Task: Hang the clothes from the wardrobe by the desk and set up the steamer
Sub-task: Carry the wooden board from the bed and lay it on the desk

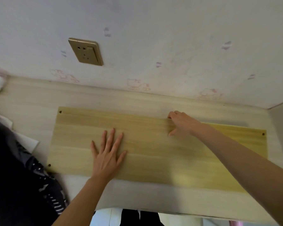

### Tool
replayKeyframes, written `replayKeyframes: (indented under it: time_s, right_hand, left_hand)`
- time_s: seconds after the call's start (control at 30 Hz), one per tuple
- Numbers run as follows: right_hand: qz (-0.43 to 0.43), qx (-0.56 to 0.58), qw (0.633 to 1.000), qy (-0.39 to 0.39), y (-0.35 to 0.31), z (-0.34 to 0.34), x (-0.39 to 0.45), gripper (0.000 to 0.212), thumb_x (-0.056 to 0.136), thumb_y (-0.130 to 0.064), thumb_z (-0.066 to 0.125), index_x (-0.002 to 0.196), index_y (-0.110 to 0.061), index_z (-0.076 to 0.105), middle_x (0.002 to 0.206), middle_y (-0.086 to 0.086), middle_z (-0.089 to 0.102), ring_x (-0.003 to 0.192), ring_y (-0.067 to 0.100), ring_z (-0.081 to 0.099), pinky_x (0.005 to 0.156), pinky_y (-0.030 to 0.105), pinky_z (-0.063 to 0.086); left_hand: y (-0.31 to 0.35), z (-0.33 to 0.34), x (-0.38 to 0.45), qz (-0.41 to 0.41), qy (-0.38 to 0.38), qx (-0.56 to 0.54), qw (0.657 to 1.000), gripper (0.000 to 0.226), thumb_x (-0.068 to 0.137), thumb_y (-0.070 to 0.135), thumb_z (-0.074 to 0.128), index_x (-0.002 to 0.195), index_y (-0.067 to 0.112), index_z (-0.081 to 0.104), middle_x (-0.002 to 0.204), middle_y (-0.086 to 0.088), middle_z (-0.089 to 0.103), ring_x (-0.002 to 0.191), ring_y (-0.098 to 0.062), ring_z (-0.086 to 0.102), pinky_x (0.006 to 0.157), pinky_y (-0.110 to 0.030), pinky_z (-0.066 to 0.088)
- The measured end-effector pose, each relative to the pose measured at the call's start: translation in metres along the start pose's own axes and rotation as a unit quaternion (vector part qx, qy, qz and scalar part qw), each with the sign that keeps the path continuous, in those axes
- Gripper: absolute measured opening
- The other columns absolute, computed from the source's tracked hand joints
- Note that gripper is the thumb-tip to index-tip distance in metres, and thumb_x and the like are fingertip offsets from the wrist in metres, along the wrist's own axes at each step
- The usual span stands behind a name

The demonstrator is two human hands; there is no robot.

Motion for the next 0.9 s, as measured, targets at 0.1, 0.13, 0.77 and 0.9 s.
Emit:
replayKeyframes:
  time_s: [0.1, 0.13, 0.77, 0.9]
  right_hand:
    - [0.005, 0.011, 0.999, -0.036, 0.004, 0.014, 0.020, 0.080, 0.068, -0.043, 0.081, 0.127, -0.006, 0.042, 0.124, 0.015, 0.048, 0.115, 0.033, 0.050, 0.095, 0.039, 0.043]
    - [0.006, 0.013, 0.999, -0.041, 0.005, 0.017, 0.024, 0.081, 0.067, -0.044, 0.081, 0.127, -0.006, 0.042, 0.124, 0.015, 0.048, 0.115, 0.033, 0.050, 0.095, 0.039, 0.043]
    - [0.026, -0.016, 0.999, -0.036, -0.001, 0.035, 0.031, 0.069, 0.076, -0.039, 0.077, 0.127, -0.006, 0.046, 0.124, 0.012, 0.038, 0.108, 0.032, 0.047, 0.091, 0.044, 0.046]
    - [0.016, -0.077, 0.996, 0.031, -0.015, 0.019, 0.023, 0.026, 0.084, -0.006, 0.064, 0.108, -0.002, 0.052, 0.114, 0.013, 0.041, 0.108, 0.033, 0.042, 0.085, 0.042, 0.049]
  left_hand:
    - [-0.001, 0.011, 0.004, -0.005, -0.002, 0.012, 1.000, 0.067, 0.090, 0.060, 0.028, 0.152, 0.036, 0.020, 0.162, 0.005, 0.013, 0.149, -0.021, 0.010, 0.110, -0.067, 0.012]
    - [-0.002, 0.013, 0.005, -0.006, -0.002, 0.015, 1.000, 0.067, 0.090, 0.061, 0.028, 0.152, 0.036, 0.021, 0.161, 0.005, 0.015, 0.149, -0.021, 0.011, 0.110, -0.067, 0.012]
    - [-0.012, 0.018, 0.000, -0.019, 0.008, 0.024, 0.999, 0.066, 0.089, 0.061, 0.029, 0.150, 0.034, 0.027, 0.160, 0.005, 0.020, 0.148, -0.020, 0.016, 0.112, -0.064, 0.012]
    - [-0.014, 0.020, 0.000, -0.019, -0.002, 0.020, 1.000, 0.066, 0.090, 0.062, 0.026, 0.150, 0.036, 0.026, 0.160, 0.007, 0.019, 0.148, -0.019, 0.015, 0.112, -0.064, 0.012]
Point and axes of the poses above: each hand's wrist, its own x-axis towards the middle knuckle, its own z-axis out of the palm, y = z × x, the point moved 8 cm from there along x, towards the middle knuckle
